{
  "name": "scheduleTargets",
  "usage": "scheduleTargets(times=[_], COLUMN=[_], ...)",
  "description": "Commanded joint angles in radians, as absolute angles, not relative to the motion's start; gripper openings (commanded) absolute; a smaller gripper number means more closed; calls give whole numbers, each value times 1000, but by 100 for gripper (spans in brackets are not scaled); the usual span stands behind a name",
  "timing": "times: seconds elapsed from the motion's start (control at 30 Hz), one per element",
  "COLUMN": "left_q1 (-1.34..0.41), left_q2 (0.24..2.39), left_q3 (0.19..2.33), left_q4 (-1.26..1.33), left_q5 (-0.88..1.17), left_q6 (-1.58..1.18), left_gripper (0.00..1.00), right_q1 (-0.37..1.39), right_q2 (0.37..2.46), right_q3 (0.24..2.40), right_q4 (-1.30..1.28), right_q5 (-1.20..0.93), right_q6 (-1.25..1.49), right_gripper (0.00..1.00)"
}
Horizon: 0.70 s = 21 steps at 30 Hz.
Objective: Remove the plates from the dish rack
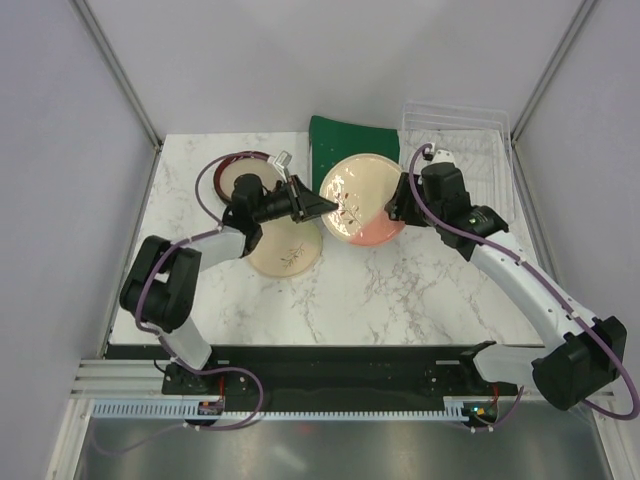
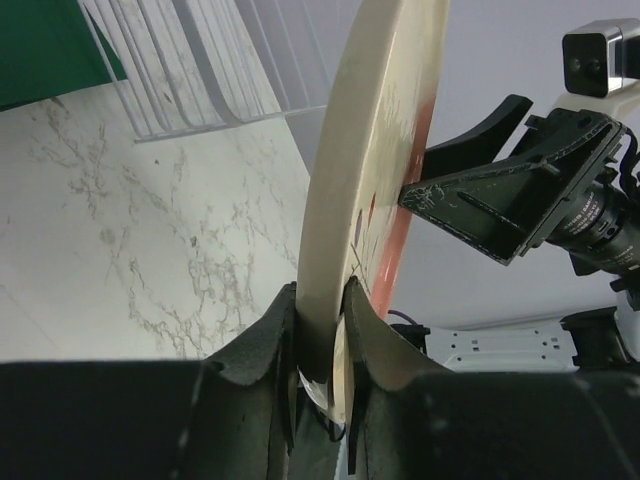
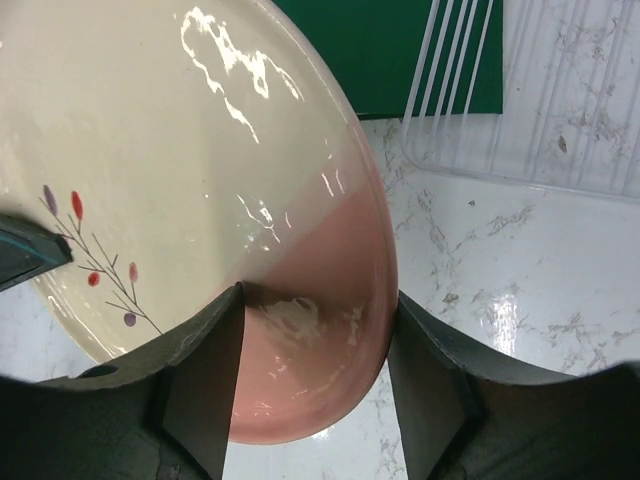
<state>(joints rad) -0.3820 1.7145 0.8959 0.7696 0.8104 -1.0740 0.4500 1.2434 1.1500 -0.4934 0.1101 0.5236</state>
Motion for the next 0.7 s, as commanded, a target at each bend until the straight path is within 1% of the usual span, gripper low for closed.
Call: scheduleTargets(times=[0.0, 0.23, 0.43, 0.67], left_q1=[-414, -371, -344, -282], left_q2=[1586, 1528, 1500, 1411], left_q3=[868, 790, 779, 779], left_q4=[574, 568, 535, 361], left_q5=[813, 813, 810, 784], left_q6=[-836, -831, -811, -752], left_gripper=[2, 2, 2, 2], right_q1=[491, 491, 491, 491], right_q2=[1233, 1247, 1244, 1261], right_q3=[1180, 1189, 1186, 1189], right_q4=[-365, -365, -365, -365], right_q5=[90, 104, 112, 114], right_q6=[479, 474, 471, 462], right_gripper=[64, 68, 70, 71])
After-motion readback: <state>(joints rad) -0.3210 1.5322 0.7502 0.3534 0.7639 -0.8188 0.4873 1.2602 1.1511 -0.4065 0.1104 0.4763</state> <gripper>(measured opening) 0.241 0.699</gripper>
